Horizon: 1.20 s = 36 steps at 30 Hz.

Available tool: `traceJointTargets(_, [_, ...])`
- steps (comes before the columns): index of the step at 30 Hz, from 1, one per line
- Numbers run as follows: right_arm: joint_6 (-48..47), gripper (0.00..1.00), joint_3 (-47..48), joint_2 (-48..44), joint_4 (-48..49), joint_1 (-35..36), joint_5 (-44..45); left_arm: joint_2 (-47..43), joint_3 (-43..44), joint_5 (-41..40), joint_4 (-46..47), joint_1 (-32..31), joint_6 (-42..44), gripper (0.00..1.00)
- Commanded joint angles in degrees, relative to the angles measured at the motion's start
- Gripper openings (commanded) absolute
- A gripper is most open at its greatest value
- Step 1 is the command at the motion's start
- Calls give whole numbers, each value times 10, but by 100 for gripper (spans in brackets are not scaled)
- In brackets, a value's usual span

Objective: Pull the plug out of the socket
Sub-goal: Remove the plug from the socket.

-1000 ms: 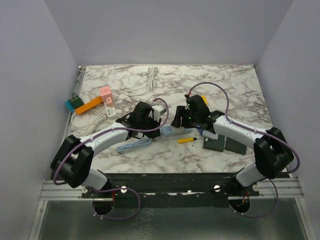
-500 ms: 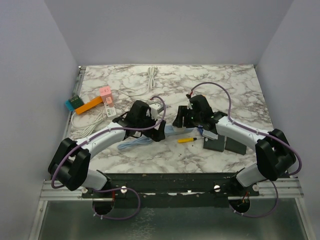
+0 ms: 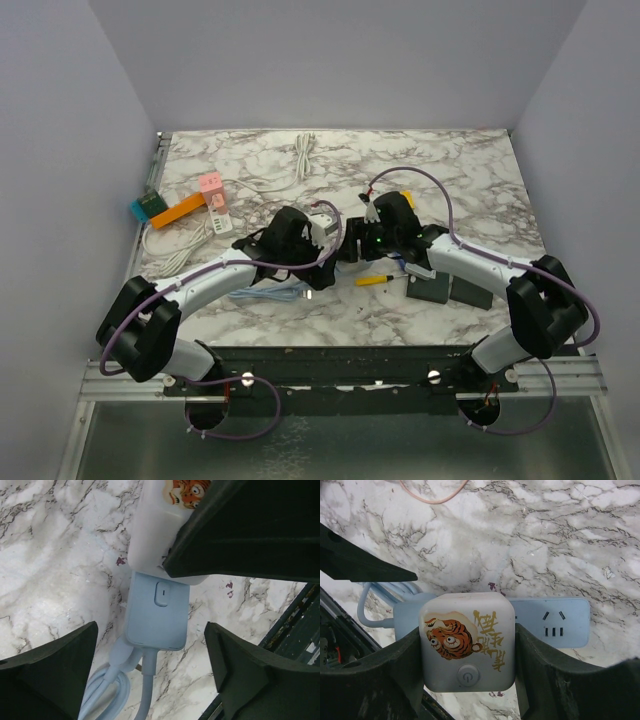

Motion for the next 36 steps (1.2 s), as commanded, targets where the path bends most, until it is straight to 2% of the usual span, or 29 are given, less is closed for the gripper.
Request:
traceJointTargets(1, [4,0,19,9,28,5,-41,-6,1,4,5,-5,16,82])
traceJointTargets(2, [4,0,19,9,28,5,-41,-4,1,6,5,-6,16,77])
traceJointTargets(6, [3,1,20,10,25,5,-44,-2,0,4,3,-9,15,72])
traceJointTargets(12, [1,0,18,9,22,5,-49,3,0,-18,-1,-12,15,81])
traceJointTargets(15, [0,0,17,7,20,5,-51,7,1,-23,-4,-13,16,81])
traceJointTargets(17, [0,1,17,7,20,5,-51,10,3,-25,-6,-14,17,78])
traceJointTargets(19, [0,1,17,7,20,5,-52,12,3,-25,-8,-16,18,72])
traceJointTargets(23, [1,1,16,8,23,5,-54,17,5,-27,-11,-20,19,49])
traceJointTargets(29, [3,0,12,10,28,5,-46,15,6,-26,-12,-22,20,26])
traceJointTargets(34, [10,0,-6,-3,37,18,39,15,7,-9,-12,-21,18,0])
traceJointTargets(36, [12,0,-9,-10,39,31,73,19,7,-10,-12,-22,15,0])
